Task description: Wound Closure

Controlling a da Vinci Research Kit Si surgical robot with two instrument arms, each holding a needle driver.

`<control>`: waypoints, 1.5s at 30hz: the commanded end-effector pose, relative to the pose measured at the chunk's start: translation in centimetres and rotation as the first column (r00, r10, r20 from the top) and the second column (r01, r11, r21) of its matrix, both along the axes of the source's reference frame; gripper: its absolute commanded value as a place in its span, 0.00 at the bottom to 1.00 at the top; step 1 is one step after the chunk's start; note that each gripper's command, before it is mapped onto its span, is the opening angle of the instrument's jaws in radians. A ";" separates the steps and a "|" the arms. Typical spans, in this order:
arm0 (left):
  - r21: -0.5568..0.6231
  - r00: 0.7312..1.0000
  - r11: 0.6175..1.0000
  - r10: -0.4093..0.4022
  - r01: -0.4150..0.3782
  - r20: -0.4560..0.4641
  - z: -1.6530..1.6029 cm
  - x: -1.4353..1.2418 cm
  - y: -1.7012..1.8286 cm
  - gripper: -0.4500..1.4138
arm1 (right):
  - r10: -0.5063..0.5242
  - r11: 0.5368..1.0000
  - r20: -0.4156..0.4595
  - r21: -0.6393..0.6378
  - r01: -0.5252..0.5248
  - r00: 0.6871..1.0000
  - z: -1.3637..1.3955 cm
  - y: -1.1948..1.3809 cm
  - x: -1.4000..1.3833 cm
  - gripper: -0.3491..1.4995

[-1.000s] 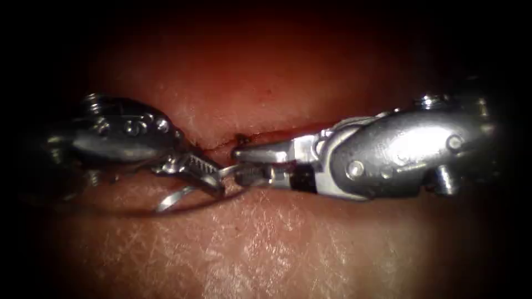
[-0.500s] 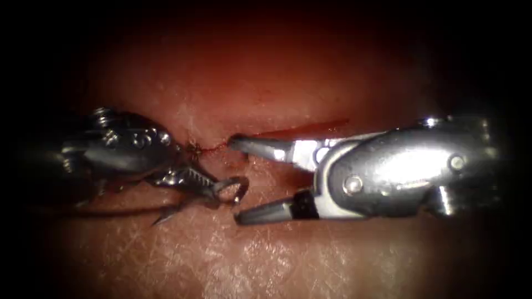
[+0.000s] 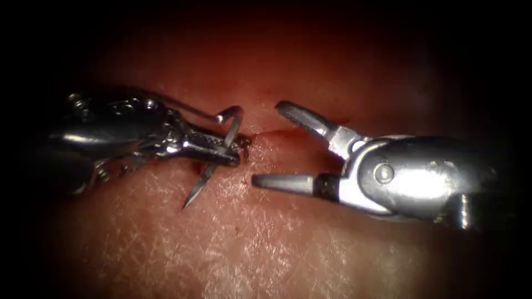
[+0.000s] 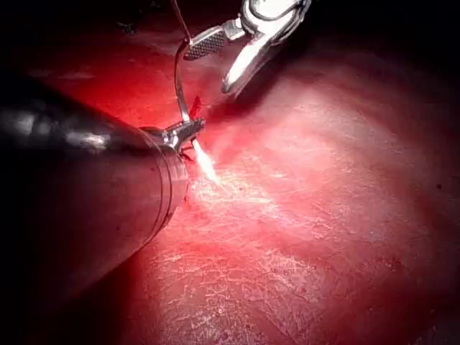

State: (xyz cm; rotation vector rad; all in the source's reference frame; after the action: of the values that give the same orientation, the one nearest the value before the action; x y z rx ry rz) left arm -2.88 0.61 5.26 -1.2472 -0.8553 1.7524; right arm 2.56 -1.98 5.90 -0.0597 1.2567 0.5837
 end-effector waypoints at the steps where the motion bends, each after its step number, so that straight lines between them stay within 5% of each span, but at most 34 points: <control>1: 0.000 1.000 1.000 -0.002 0.002 0.000 0.08 -0.06 -0.02 0.00 | -0.001 1.000 0.001 0.006 0.001 1.000 0.06 -0.06 0.06 0.82; 6: -0.003 0.999 0.999 -0.034 0.034 0.011 0.06 -0.08 -0.05 0.00 | 0.064 0.997 0.041 0.038 -0.065 0.997 0.03 0.07 0.08 0.79; 27: -0.019 0.999 0.999 -0.039 0.039 0.012 0.01 -0.18 -0.12 0.00 | 0.032 0.999 0.093 0.004 -0.033 0.995 0.18 0.06 0.43 0.70; 30: -0.023 0.999 0.999 -0.034 0.034 0.016 0.00 -0.19 -0.12 0.00 | 0.027 1.000 0.096 0.005 -0.028 0.995 0.20 0.05 0.40 0.49; 31: -0.023 0.999 0.999 -0.034 0.034 0.016 0.00 -0.19 -0.12 0.00 | 0.027 1.000 0.096 0.005 -0.028 0.995 0.20 0.05 0.40 0.49; 32: -0.023 0.999 0.999 -0.032 0.032 0.017 0.01 -0.19 -0.13 0.00 | 0.024 1.000 0.093 0.007 -0.024 0.995 0.18 0.06 0.39 0.34; 34: -0.023 0.999 0.999 -0.030 0.030 0.019 0.02 -0.20 -0.14 0.00 | 0.040 0.999 0.074 0.006 -0.040 0.996 0.13 0.08 0.37 0.22; 39: -0.023 0.999 0.999 -0.026 0.026 0.022 0.02 -0.20 -0.15 0.00 | 0.038 0.999 0.049 0.005 -0.038 0.998 0.05 0.08 0.36 0.00; 45: -0.047 1.000 0.999 -0.018 0.019 0.024 -0.02 -0.22 -0.13 0.00 | -0.014 1.000 0.035 0.008 0.014 0.999 0.14 0.04 0.35 0.00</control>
State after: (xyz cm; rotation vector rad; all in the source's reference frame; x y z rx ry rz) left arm -3.07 0.54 5.15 -1.3344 -0.7736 1.7985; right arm 2.84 -1.90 5.99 -0.0448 1.2285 0.5664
